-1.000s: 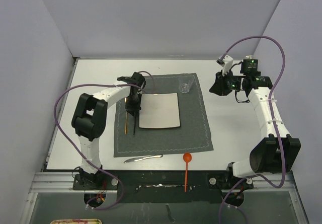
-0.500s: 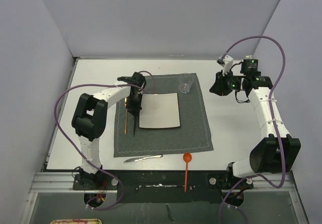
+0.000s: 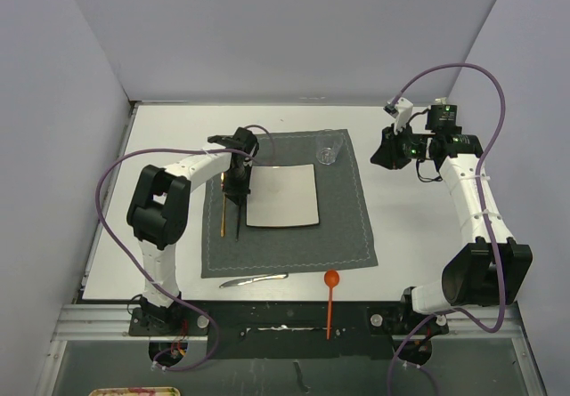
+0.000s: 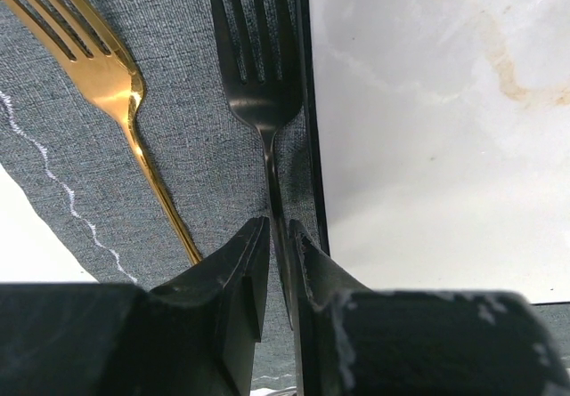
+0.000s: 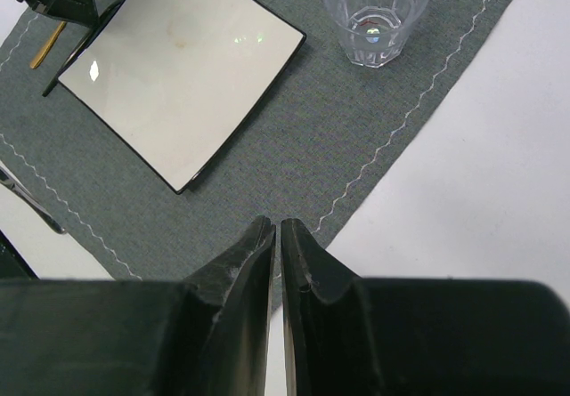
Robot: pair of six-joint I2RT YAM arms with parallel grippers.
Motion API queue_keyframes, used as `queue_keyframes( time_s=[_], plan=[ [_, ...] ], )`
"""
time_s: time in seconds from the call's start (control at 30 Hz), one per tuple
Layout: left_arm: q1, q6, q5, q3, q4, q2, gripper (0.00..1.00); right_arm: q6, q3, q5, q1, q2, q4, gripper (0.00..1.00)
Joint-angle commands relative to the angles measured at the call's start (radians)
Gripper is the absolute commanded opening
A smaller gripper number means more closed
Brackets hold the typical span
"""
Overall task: Set the dinner table for one person
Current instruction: Adjust the fork on the napkin.
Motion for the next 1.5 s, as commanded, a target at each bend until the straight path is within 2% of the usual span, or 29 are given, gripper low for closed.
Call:
queue_keyframes(
  time_s=[0.0, 1.27, 1.47],
  plan=[
    [-0.005, 0.013, -0.014, 0.015, 0.027, -0.034, 0.15, 0.004, 0.020, -0.032, -0.006, -0.037, 0.027, 0.11],
    [-0.014, 0.032, -0.003, 0.042, 0.008, 0.046, 0.12, 0.009, 0.021, -0.045, -0.006, -0.034, 0.025, 0.11],
    [-0.014, 0.034, 0.004, 0.042, 0.005, 0.056, 0.08, 0.009, 0.021, -0.044, -0.007, -0.036, 0.026, 0.11]
  ],
)
